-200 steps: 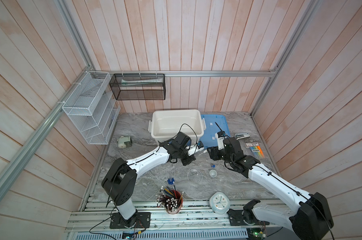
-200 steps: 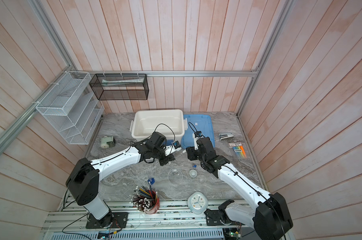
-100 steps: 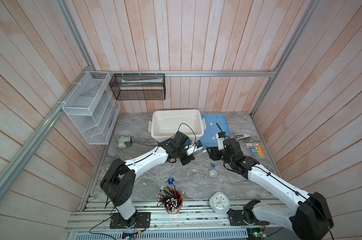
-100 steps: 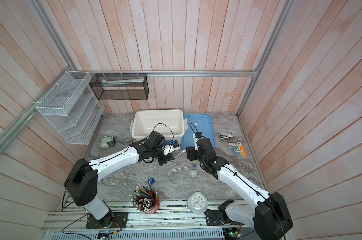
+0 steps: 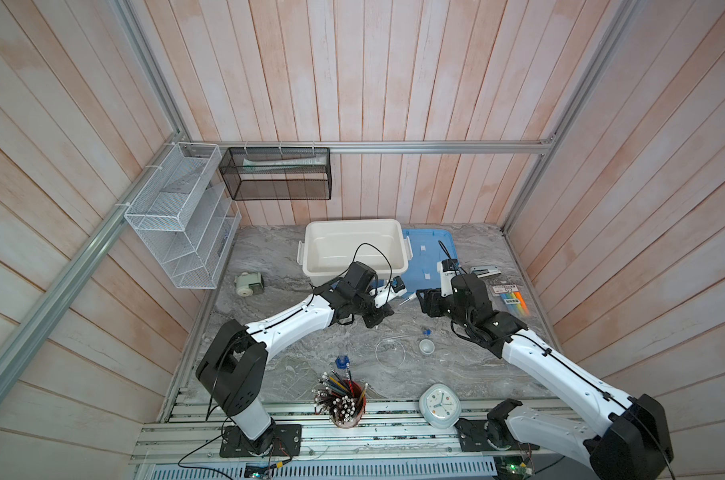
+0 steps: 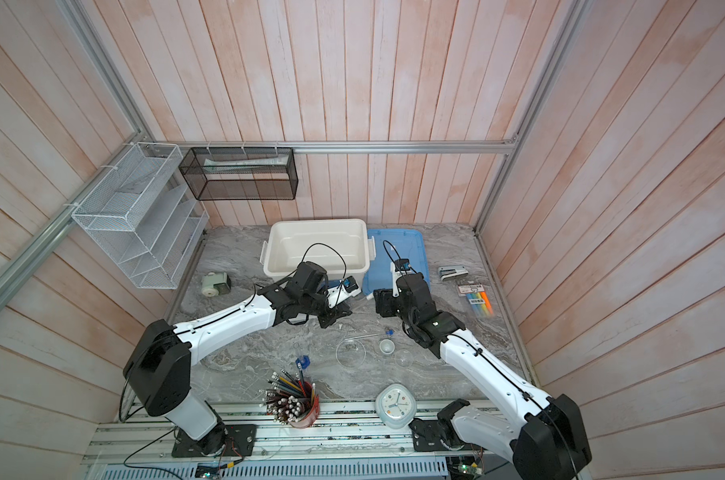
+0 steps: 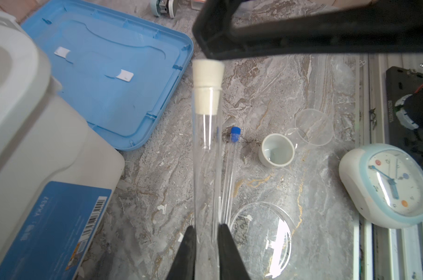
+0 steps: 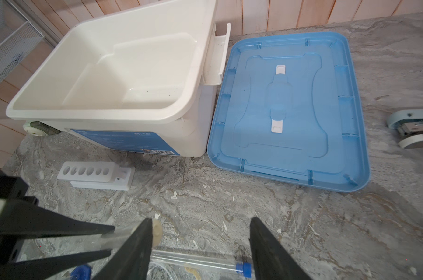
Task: Organize the chemistry lab equipment
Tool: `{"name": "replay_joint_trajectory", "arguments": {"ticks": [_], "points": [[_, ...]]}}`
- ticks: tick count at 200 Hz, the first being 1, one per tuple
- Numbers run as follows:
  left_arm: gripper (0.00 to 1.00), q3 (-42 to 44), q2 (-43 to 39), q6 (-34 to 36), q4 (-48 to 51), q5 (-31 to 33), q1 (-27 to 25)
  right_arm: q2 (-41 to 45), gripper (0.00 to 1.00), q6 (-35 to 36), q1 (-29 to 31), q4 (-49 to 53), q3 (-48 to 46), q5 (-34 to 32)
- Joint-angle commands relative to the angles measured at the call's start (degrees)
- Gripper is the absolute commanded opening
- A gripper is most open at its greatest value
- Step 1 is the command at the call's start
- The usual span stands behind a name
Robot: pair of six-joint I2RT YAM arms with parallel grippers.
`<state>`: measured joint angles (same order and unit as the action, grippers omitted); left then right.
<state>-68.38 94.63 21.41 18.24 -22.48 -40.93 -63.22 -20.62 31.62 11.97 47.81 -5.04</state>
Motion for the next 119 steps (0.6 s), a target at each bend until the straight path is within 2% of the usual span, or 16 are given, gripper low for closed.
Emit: {"name": "replay_joint_trajectory", "arguments": {"ticks": [1, 27, 43, 75, 119], "points": [[0.17, 1.4, -2.8, -1.9, -6.4, -1.0, 0.6, 2.7, 0.67, 3.6, -0.3, 6.1, 5.0, -3.9], [0.17, 4.0, -5.3, -3.9, -9.4, -2.4, 2.2, 6.0, 0.67, 5.0, -2.0, 7.7, 7.0, -3.7], [0.17, 6.3, -7.3, -6.5, -12.6, -6.7, 4.3, 7.9, 0.67, 5.9, -2.0, 7.6, 7.1, -1.7], [0.17, 10.9, -10.1, -15.9, -22.0, -21.9, 10.8, 9.3, 0.69, 6.6, -2.1, 5.2, 6.0, 8.7], [0.17, 13.4, -13.8, -19.9, -25.0, -30.5, 13.4, 6.8, 0.68, 7.9, 0.0, -2.0, 5.1, 19.0]]}}
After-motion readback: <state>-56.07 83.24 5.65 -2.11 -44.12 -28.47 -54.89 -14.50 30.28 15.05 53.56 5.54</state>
